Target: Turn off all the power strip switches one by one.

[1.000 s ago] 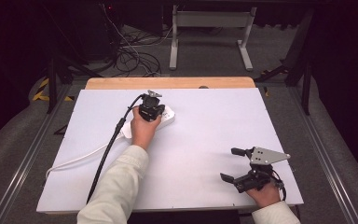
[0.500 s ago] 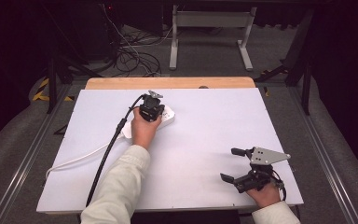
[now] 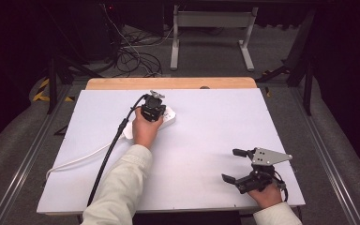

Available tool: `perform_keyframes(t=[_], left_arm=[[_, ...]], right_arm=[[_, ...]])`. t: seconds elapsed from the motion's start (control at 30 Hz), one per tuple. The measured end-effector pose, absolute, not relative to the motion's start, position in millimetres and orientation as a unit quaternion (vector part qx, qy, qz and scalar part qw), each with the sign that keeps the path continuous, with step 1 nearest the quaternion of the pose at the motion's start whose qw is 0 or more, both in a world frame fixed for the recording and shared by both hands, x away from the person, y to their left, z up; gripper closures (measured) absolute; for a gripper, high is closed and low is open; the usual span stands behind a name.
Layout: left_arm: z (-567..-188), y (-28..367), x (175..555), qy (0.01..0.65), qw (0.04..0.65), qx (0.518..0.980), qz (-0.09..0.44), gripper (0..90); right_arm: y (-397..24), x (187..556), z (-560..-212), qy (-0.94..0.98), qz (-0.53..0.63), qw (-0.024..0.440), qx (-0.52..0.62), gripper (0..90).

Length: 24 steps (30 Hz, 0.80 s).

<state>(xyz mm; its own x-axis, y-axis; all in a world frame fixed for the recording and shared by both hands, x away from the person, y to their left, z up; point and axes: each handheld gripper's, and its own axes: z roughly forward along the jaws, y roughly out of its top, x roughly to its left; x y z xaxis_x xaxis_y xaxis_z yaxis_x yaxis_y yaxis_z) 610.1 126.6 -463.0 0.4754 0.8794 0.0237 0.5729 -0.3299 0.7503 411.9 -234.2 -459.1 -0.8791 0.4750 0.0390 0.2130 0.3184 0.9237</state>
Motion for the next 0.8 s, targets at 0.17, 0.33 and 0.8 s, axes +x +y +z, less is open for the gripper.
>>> perform_keyframes(t=[0.17,0.33,0.8], left_arm=[[-462.9,124.1,609.9,0.462,0.339,0.788,0.223,90.0],[-456.8,131.0,609.5,0.475,0.353,0.782,0.195,90.0],[-403.9,147.3,548.5,0.392,0.436,0.784,0.205,64.3]], right_arm=[[-234.6,411.6,-459.1,0.802,0.544,0.121,0.214,2.1],[-235.3,412.1,-459.4,0.801,0.545,0.122,0.218,2.1],[-234.7,411.0,-458.9,0.800,0.542,0.128,0.221,2.1]])
